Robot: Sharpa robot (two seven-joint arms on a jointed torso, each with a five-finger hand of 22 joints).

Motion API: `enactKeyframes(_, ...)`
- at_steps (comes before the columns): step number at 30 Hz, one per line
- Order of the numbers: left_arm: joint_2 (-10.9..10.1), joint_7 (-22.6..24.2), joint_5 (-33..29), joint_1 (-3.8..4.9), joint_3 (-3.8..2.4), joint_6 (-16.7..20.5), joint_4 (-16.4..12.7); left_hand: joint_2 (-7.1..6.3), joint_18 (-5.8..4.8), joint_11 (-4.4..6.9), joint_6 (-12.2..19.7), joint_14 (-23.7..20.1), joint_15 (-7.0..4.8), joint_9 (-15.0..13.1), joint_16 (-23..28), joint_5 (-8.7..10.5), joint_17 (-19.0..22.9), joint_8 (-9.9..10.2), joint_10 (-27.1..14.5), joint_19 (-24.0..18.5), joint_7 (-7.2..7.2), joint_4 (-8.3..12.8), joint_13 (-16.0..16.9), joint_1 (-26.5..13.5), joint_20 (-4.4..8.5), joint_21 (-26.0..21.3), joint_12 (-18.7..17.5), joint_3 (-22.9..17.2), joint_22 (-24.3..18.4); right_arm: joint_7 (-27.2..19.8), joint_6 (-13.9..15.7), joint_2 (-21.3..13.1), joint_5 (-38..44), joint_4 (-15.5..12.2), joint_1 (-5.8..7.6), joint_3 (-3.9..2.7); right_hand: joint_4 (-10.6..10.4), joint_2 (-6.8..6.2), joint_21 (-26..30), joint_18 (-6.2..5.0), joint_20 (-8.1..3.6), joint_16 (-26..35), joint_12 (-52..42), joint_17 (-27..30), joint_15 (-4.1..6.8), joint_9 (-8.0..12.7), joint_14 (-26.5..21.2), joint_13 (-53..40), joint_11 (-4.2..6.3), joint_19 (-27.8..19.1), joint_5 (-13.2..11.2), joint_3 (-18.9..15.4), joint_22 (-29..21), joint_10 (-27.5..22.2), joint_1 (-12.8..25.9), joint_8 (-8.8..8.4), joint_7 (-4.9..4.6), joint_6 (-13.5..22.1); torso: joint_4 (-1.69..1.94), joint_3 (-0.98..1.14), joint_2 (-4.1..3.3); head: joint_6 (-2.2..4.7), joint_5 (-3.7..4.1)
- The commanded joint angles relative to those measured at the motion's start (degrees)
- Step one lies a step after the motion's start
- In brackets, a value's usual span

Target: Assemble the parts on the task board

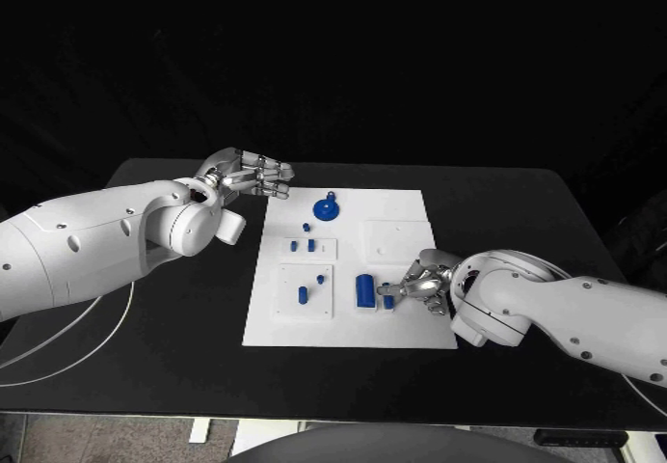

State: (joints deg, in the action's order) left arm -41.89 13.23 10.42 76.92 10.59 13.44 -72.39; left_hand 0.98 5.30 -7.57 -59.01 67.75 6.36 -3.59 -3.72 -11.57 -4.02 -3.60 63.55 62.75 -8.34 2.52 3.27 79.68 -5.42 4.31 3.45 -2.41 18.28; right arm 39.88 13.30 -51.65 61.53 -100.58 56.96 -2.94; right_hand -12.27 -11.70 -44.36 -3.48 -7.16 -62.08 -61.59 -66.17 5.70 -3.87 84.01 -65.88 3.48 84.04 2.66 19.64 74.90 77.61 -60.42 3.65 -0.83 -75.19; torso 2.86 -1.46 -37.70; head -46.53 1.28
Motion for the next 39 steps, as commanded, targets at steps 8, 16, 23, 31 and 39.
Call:
enactKeyframes(8, 0.01, 0.21, -0.08, 0.0, -0.04, -0.73, -0.12, 0.04, 0.08, -0.04, 0.33, -0.26, 0.13, -0.01, 0.23, -0.01, -0.07, -0.08, -0.37, 0.51, 0.03, -0.34, 0.02, 0.22, -0.01, 0.15, 0.0, 0.02, -0.05, -0.16, -1.92, -1.06, 0.36, -1.16, -0.19, 0.08, 0.52, -0.3, 0.01, 0.76, -0.09, 0.12, 0.34, -0.15, 0.13, -0.04, 0.01, -0.14, -0.29, 3.15, 0.12, 2.32, 4.87, 0.2, 1.36, 0.02, -0.4, -0.11, -0.01, 0.0, 0.0, -0.08, 0.0)
enactKeyframes(16, 0.04, 0.19, -0.08, 0.0, -0.04, -0.76, -0.13, 0.04, 0.08, -0.05, 0.33, -0.26, 0.13, -0.01, 0.23, -0.02, -0.07, -0.08, -0.37, 0.51, 0.03, -0.37, 0.02, 0.22, -0.02, 0.15, 0.0, 0.02, -0.08, -0.42, -1.97, -1.39, 0.55, -1.34, -0.2, 0.08, 1.3, -0.12, 0.09, 0.73, -0.05, 0.14, 0.34, -0.12, 0.11, -0.04, 0.0, -0.15, -0.29, 3.16, 0.13, 2.71, 4.83, 0.21, 1.19, 0.01, -0.41, -0.12, 0.01, 0.0, 0.0, 0.06, 0.07)
enactKeyframes(23, 0.08, 0.16, -0.08, 0.0, -0.04, -0.79, -0.17, 0.05, 0.09, -0.06, 0.34, -0.26, 0.13, -0.01, 0.23, -0.04, -0.07, -0.07, -0.4, 0.55, 0.02, -0.53, 0.02, 0.21, -0.02, 0.15, -0.01, 0.05, -0.27, -1.02, -1.79, -1.59, 1.25, -0.61, -0.21, 0.08, 3.34, 0.75, 0.23, 0.71, -0.04, 0.23, 0.3, 0.0, 0.12, -0.03, 0.0, -0.15, -0.25, 3.14, 0.17, 3.94, 4.79, 0.19, -0.08, 0.0, -0.33, -0.12, 0.01, -0.02, 0.02, 0.38, 0.14)
enactKeyframes(31, 0.21, 0.7, -0.11, 0.0, -0.03, -0.66, 0.24, 0.25, 0.1, 0.06, -0.18, -0.13, 0.06, -0.03, 0.21, -0.09, -0.09, -0.15, -0.11, 0.63, 0.21, -0.66, 0.02, 0.35, 0.03, 0.18, 0.0, -0.12, -0.41, -9.06, -0.3, -2.34, 0.24, 1.53, 0.03, -0.53, 4.78, -0.47, 0.99, 0.49, -0.07, 0.77, 1.3, 0.45, 0.1, -0.05, -0.22, 0.68, -0.53, 3.0, 0.13, 3.39, 4.58, -0.61, -0.16, -0.01, -0.84, 1.28, -0.07, -0.02, 0.14, 2.49, 0.64)
enactKeyframes(39, 0.49, 1.64, -1.25, 0.0, -0.04, -0.57, 1.85, 0.51, -0.06, 0.61, -1.98, 0.56, -0.29, -0.05, 0.19, -0.16, -0.1, -0.18, 1.44, 0.66, 0.81, -0.64, 0.0, 0.63, 0.32, 0.35, -0.02, -0.94, -0.31, -30.24, 1.08, -0.85, -9.57, 10.01, 3.26, -2.17, 8.34, 4.7, 6.79, -0.55, 0.56, 3.95, 2.65, 2.71, -0.34, -0.1, -1.54, 2.1, -1.5, 2.01, 9.48, -7.52, 3.09, -2.86, -5.63, -0.05, -1.92, 5.27, -0.46, -0.11, 0.57, 8.32, 0.86)
